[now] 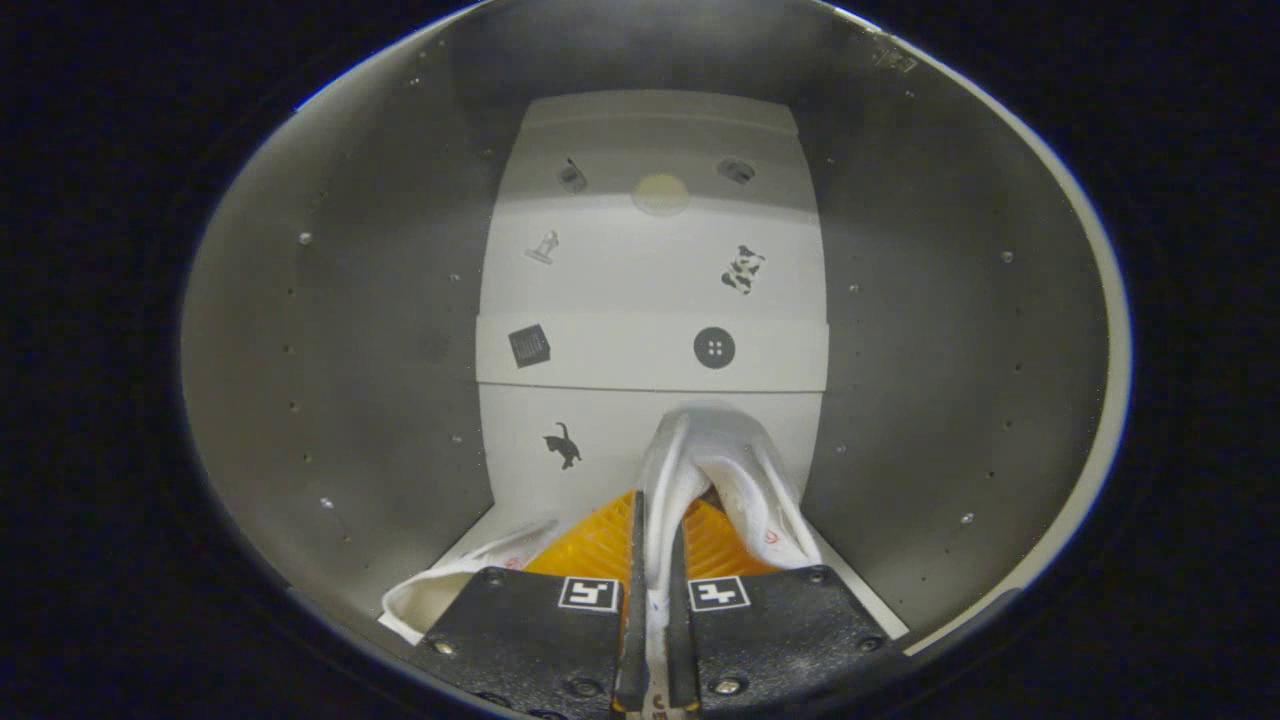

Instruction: Open the shoe cabinet door, grab the shoes and put them into the shoe cabinet, then close the shoe cabinet door.

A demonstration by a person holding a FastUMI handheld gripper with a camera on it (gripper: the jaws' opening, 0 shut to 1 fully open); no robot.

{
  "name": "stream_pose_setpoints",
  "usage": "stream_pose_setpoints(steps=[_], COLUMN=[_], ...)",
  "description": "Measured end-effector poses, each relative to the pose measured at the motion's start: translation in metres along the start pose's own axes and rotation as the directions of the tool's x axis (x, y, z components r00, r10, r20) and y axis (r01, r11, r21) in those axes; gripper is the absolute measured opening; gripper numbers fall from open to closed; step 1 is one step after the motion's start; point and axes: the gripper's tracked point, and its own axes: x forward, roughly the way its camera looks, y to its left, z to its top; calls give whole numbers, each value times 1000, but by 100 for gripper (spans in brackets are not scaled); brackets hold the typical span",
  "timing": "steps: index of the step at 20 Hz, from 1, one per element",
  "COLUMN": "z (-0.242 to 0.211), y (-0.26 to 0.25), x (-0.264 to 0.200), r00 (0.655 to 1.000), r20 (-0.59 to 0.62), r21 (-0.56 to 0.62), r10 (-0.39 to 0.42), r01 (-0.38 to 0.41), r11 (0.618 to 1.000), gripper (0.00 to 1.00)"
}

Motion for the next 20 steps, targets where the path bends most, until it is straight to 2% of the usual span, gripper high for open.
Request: stream_pose_setpoints(steps=[5,8,11,15,20], z=[-25,-37,-53,-71,-79], y=[1,1,0,4,11], x=[20,32,42,50,52], r00=[996,987,968,941,922], r20=[-92,-162,-249,-339,-387], r21=[15,19,68,76,33], r10=[5,-19,-14,-1,-28], r01=[-3,23,32,29,44], r11=[1000,1000,997,997,998], gripper=[12,12,13,12,12])
